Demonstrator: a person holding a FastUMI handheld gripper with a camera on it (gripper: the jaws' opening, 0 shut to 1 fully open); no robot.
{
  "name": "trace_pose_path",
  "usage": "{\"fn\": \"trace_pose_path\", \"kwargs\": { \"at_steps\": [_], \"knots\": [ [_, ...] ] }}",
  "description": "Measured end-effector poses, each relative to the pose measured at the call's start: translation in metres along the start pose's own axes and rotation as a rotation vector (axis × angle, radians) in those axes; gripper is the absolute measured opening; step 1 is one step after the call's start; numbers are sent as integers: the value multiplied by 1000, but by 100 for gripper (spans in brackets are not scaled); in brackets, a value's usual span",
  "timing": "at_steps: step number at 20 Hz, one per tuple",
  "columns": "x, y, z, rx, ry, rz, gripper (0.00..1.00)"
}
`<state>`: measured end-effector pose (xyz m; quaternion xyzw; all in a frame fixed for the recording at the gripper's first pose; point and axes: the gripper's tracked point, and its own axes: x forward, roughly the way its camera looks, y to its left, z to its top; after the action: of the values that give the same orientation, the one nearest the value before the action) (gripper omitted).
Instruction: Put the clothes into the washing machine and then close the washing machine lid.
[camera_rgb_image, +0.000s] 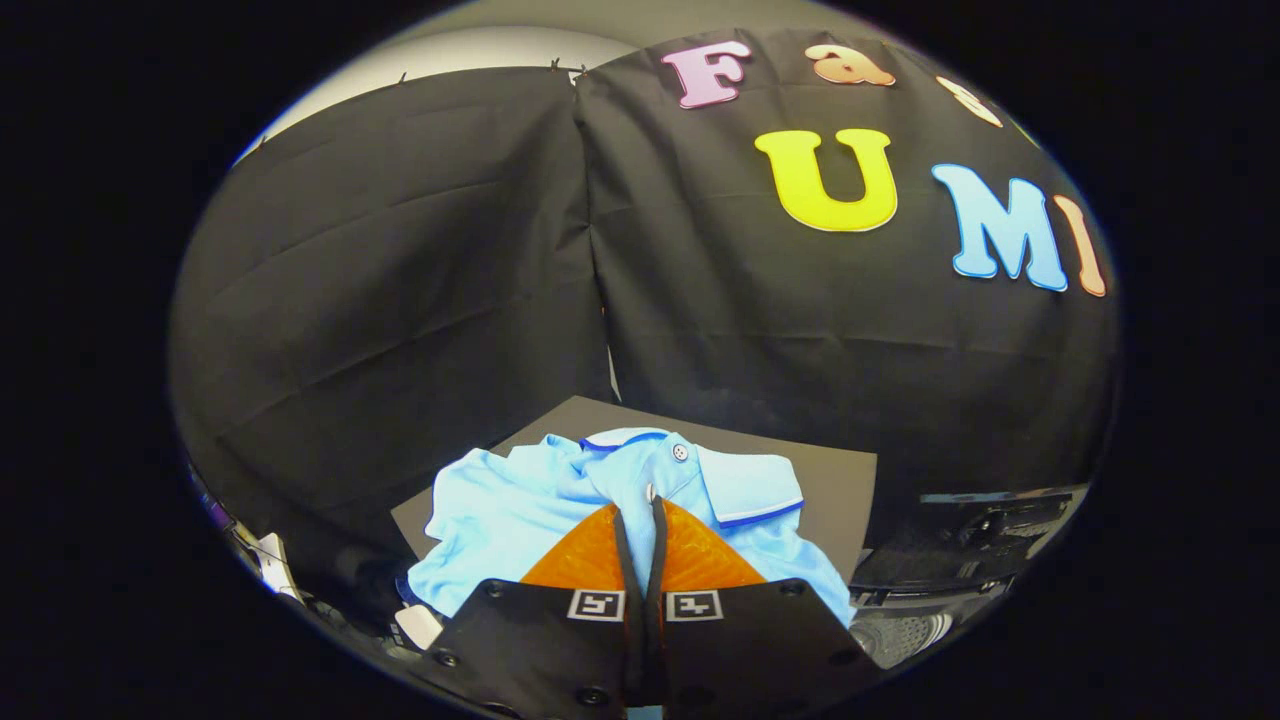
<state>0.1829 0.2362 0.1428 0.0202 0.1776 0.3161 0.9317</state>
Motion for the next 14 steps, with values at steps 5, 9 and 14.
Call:
{"fn": "trace_pose_path", "kwargs": {
  "at_steps": [5, 9, 14],
  "knots": [
    [-27, -39, 4, 1, -47, -56, 1],
    [-46, -67, 5, 11, -63, -106, 1],
    [-71, -104, 2, 28, -72, -164, 1]
  ]
}}
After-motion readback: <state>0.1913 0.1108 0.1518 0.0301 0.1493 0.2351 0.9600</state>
